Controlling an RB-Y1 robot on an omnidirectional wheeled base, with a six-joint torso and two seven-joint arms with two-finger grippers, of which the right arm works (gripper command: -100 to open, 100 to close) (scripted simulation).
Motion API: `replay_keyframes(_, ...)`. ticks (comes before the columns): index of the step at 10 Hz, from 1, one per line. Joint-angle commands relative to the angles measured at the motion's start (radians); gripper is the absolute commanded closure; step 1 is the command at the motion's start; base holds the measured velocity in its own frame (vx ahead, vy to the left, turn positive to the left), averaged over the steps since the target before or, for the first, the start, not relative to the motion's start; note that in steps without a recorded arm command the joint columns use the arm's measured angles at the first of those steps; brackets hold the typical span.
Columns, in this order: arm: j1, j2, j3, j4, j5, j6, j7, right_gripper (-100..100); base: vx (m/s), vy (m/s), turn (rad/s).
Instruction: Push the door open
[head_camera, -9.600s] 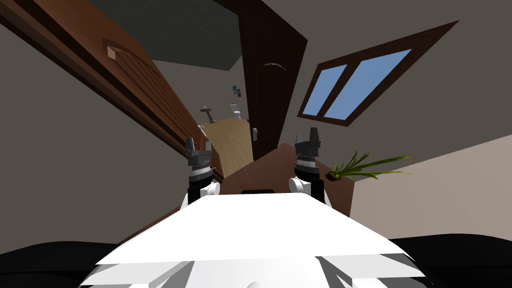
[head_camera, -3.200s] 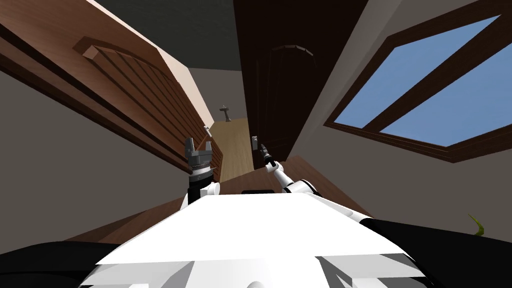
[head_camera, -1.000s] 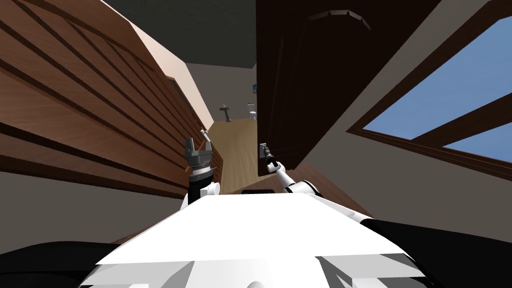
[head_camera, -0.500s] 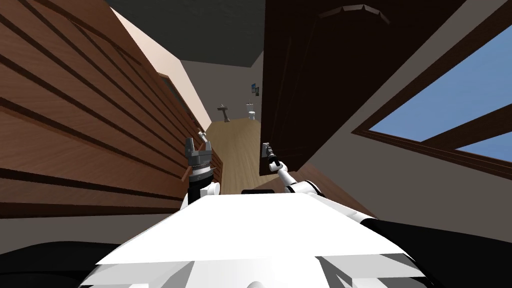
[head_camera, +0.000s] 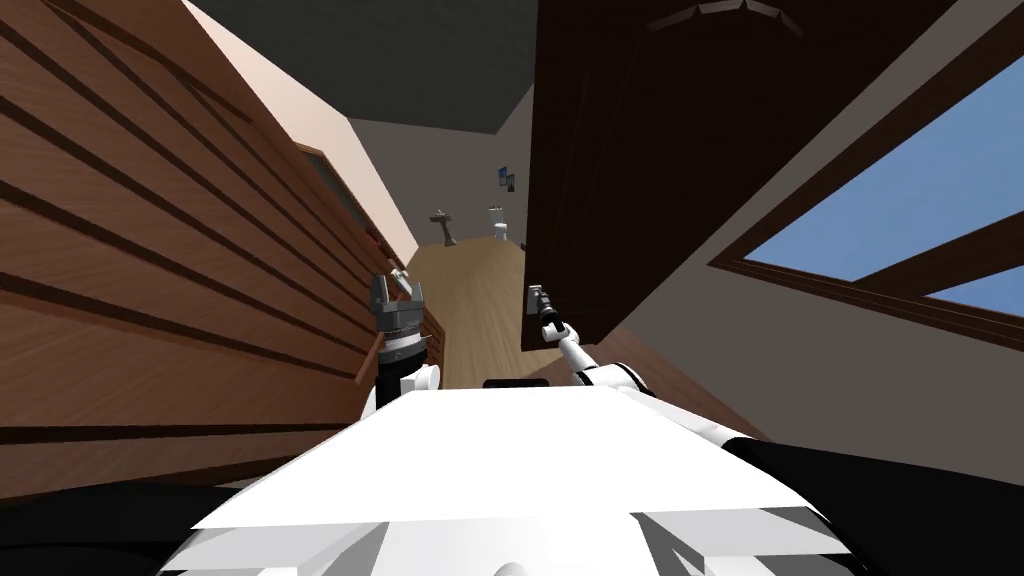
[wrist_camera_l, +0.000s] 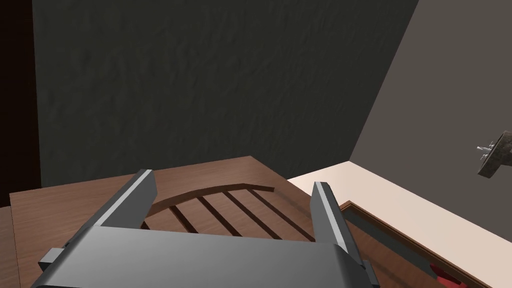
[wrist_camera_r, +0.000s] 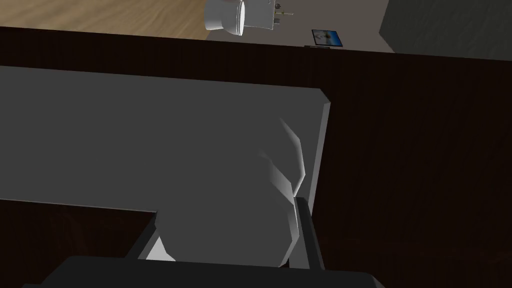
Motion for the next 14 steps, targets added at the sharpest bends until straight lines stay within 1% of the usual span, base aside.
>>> replay_keyframes(1,-0.033,-0.017,-0.022,0.05,-0.008,-0.031,0.001,100,0.106,0.125,-0.07)
replay_keyframes(2,-0.032,-0.025,-0.044,0.056,-0.016,-0.031,0.008,100,0.125,0.118,-0.101)
replay_keyframes(3,-0.032,-0.025,-0.044,0.073,-0.016,-0.031,0.008,100,0.145,0.093,-0.094)
replay_keyframes(4,-0.032,-0.025,-0.044,0.068,-0.016,-0.031,0.008,100,0.077,0.032,-0.014)
replay_keyframes(5,-0.042,-0.025,-0.042,0.083,-0.017,-0.044,0.003,-100,-0.13,0.063,-0.028)
replay_keyframes(7,-0.043,-0.023,-0.042,0.081,-0.018,-0.041,0.003,-100,-0.217,0.043,-0.041)
replay_keyframes(11,-0.048,-0.007,-0.041,0.073,-0.021,-0.034,0.001,-100,-0.255,0.051,-0.04)
replay_keyframes(12,-0.043,-0.01,-0.04,0.064,-0.02,-0.03,0.002,-100,-0.114,0.029,-0.009)
replay_keyframes(14,-0.04,-0.014,-0.043,0.065,-0.021,-0.035,0.003,-100,0.148,0.009,0.024)
